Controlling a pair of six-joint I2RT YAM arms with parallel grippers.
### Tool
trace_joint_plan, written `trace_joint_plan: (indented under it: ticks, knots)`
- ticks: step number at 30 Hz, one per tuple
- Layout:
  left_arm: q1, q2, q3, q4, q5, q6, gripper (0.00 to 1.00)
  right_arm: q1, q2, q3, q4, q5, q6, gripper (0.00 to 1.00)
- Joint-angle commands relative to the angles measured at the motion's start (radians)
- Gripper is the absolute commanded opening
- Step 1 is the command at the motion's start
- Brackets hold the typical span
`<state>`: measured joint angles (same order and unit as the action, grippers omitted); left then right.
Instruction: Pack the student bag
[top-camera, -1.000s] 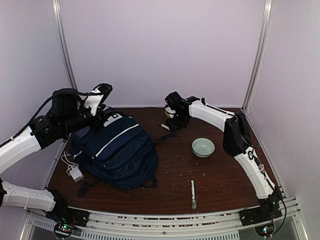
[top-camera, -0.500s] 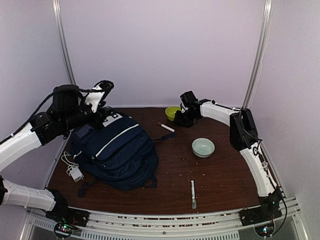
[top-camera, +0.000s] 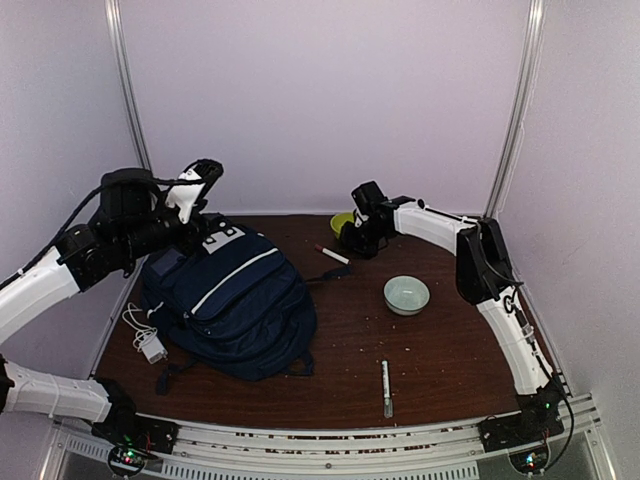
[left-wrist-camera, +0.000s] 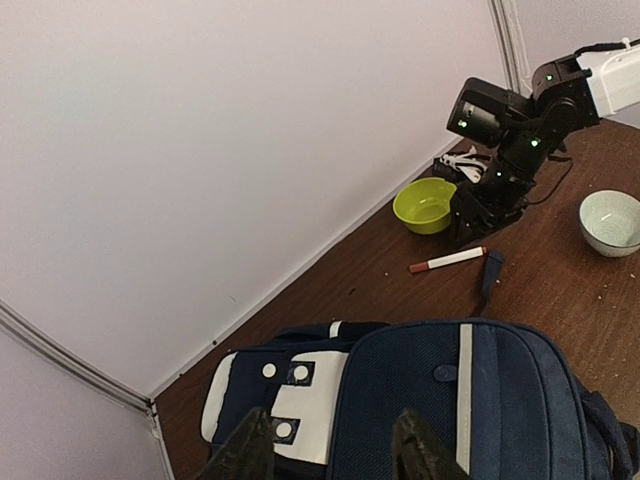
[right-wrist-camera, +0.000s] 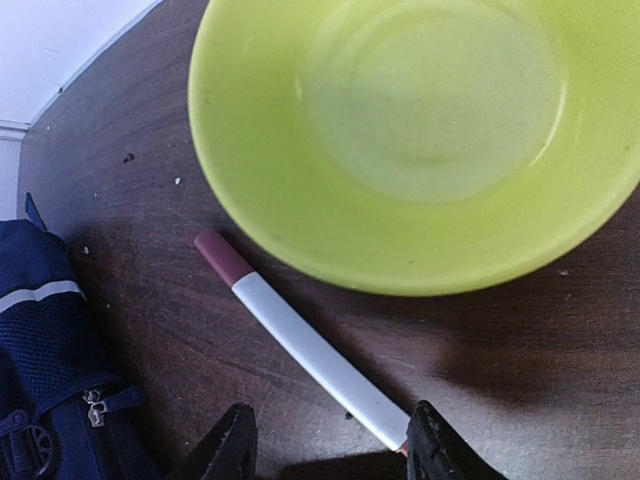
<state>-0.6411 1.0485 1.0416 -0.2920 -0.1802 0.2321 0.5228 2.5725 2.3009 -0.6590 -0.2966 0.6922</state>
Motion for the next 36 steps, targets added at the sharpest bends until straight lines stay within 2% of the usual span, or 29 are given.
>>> trace_joint_plan:
  ticks: [1, 7, 12, 14, 15, 16, 17, 25, 32, 36]
  knots:
    - [0.009, -0.026, -0.009, 0.049, 0.008, 0.013, 0.43, 0.016, 0.008, 0.041, -0.06, -0.039, 0.007, 0.53]
    - [0.009, -0.04, -0.017, 0.051, 0.013, 0.01, 0.44, 0.027, 0.012, 0.052, -0.078, -0.034, 0.003, 0.55]
    - [0.01, -0.052, -0.017, 0.045, 0.019, 0.001, 0.44, 0.015, 0.007, 0.023, -0.023, -0.072, 0.033, 0.54]
    - [0.011, -0.052, -0.016, 0.042, 0.023, -0.002, 0.44, 0.01, -0.004, -0.005, 0.009, -0.079, 0.065, 0.57]
    - [0.011, -0.051, -0.014, 0.041, 0.024, -0.004, 0.44, 0.007, -0.01, -0.024, 0.028, -0.08, 0.092, 0.62]
    - [0.011, -0.049, -0.013, 0.04, 0.025, -0.007, 0.44, 0.005, -0.016, -0.041, 0.048, -0.076, 0.117, 0.9]
    - [0.01, -0.047, -0.011, 0.038, 0.025, -0.008, 0.44, 0.002, -0.021, -0.058, 0.065, -0.072, 0.146, 0.99]
    - [0.011, -0.038, -0.004, 0.034, 0.026, -0.008, 0.44, -0.001, -0.012, -0.077, 0.166, -0.064, 0.276, 1.0]
    - [0.01, -0.042, -0.01, 0.04, 0.019, 0.002, 0.45, 0.008, 0.048, -0.072, 0.304, -0.241, 0.413, 1.0]
    - [0.009, -0.053, -0.017, 0.039, 0.014, 0.004, 0.45, 0.02, 0.07, -0.056, 0.317, -0.283, 0.458, 1.0]
